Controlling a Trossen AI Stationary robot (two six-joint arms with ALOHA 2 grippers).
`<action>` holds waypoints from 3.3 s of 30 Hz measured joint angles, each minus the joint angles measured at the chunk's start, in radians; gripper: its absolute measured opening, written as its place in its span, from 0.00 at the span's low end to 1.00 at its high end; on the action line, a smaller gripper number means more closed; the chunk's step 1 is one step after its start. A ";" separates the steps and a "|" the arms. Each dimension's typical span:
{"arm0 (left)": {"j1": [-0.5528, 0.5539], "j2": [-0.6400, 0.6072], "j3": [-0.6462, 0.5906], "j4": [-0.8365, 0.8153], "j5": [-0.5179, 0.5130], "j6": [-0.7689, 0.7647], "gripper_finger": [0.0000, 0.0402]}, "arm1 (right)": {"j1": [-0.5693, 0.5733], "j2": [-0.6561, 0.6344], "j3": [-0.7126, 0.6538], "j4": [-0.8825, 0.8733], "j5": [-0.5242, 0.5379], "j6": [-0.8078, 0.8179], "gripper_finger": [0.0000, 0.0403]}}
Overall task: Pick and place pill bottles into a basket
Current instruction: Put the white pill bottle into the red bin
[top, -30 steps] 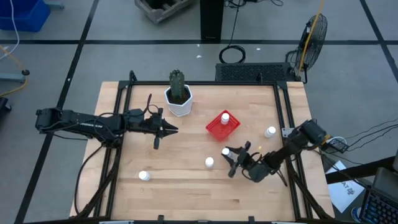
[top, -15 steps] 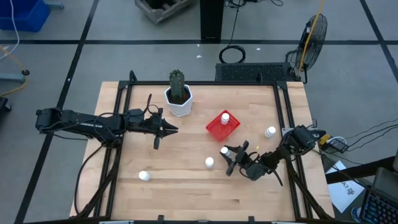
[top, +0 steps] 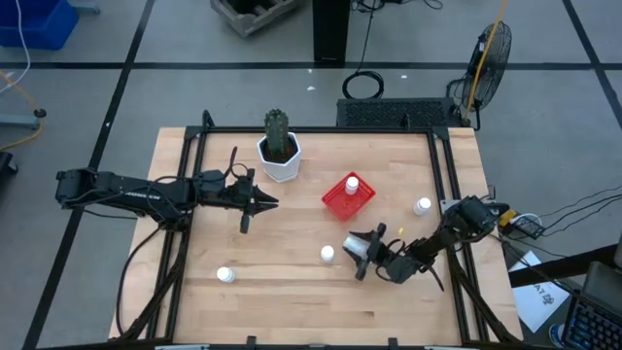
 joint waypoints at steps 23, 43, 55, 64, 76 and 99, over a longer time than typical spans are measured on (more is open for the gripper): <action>0.000 0.000 0.000 -0.023 0.004 0.008 0.16 | -0.367 -0.433 0.502 -1.652 -1.039 0.367 0.66; -0.013 0.000 0.000 -0.031 0.045 0.010 0.16 | -0.329 -0.199 0.507 -1.585 -1.133 0.325 0.70; -0.013 0.000 0.000 -0.015 0.044 0.008 0.16 | -0.315 -0.203 0.505 -1.664 -1.122 0.223 0.40; -0.013 0.000 0.000 -0.017 0.044 0.004 0.16 | -0.226 -0.312 0.476 -1.615 -0.706 0.298 0.40; -0.013 0.000 0.000 -0.024 0.050 0.000 0.16 | 0.014 -0.252 0.030 -0.507 -0.051 0.321 0.40; -0.012 0.000 0.000 -0.025 0.025 -0.013 0.16 | 0.055 0.027 0.033 -0.116 0.146 0.118 0.51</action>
